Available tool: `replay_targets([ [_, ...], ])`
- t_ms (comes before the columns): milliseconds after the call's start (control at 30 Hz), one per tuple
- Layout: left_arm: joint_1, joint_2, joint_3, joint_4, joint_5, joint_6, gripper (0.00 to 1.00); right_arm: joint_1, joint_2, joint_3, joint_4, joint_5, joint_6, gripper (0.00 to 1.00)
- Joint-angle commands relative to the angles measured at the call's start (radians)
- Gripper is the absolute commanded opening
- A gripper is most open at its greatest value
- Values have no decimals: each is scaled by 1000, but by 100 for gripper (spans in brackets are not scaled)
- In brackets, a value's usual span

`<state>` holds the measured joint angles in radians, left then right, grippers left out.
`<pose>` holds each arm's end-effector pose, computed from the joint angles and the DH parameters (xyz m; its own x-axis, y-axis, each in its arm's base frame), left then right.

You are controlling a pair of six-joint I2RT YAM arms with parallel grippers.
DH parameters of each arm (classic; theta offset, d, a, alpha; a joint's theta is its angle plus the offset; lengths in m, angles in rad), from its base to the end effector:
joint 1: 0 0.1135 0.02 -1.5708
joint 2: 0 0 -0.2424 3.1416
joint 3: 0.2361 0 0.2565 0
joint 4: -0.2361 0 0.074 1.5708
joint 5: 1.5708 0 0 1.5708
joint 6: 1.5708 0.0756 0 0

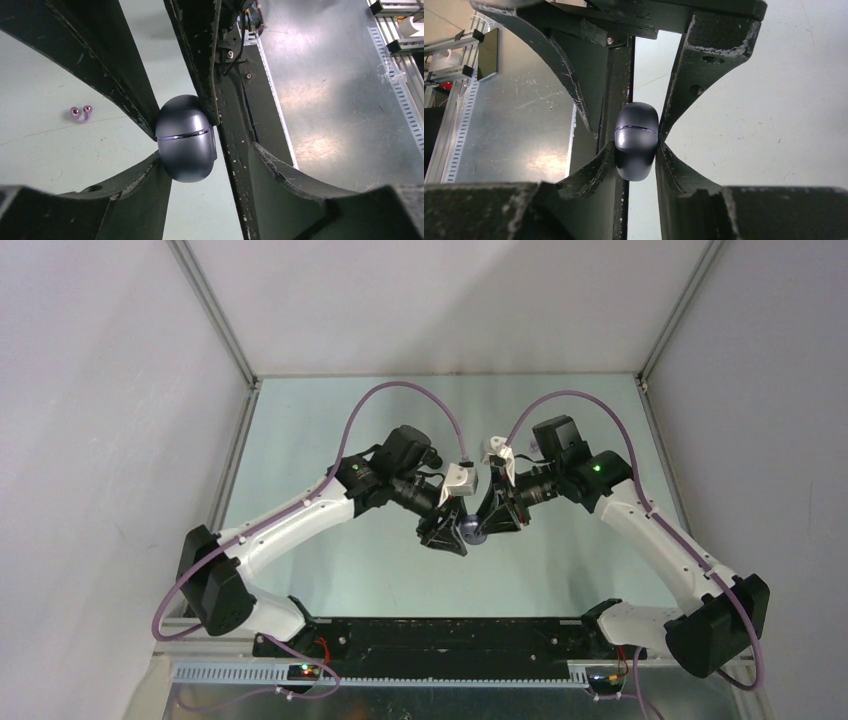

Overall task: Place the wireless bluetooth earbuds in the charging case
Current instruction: Open the charging case.

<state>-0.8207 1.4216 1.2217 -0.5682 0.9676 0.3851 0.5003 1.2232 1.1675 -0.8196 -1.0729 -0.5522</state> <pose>0.1756 -0.2798 0.2813 -0.1313 0.4536 -0.8815 0.9368 -0.2342 -0.2601 0.1966 0.1832 0.3029 -0.1942 -0.3917 -0.8994 -0.9690 -0.0663 0.2382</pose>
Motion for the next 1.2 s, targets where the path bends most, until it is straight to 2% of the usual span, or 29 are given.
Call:
replay_targets([
  [0, -10, 3, 47, 25, 37, -16, 60, 7, 5, 41, 0, 7, -14, 0],
  [800, -24, 32, 66, 41, -4, -54, 39, 32, 15, 41, -6, 18, -25, 0],
  [1000, -23, 33, 65, 41, -7, -52, 27, 32, 15, 41, -5, 23, -25, 0],
  [1133, -24, 35, 65, 37, -7, -46, 16, 33, 14, 42, -3, 24, -27, 0],
  [1167, -25, 35, 66, 33, -6, -44, 14, 33, 14, 43, -1, 28, -26, 2],
])
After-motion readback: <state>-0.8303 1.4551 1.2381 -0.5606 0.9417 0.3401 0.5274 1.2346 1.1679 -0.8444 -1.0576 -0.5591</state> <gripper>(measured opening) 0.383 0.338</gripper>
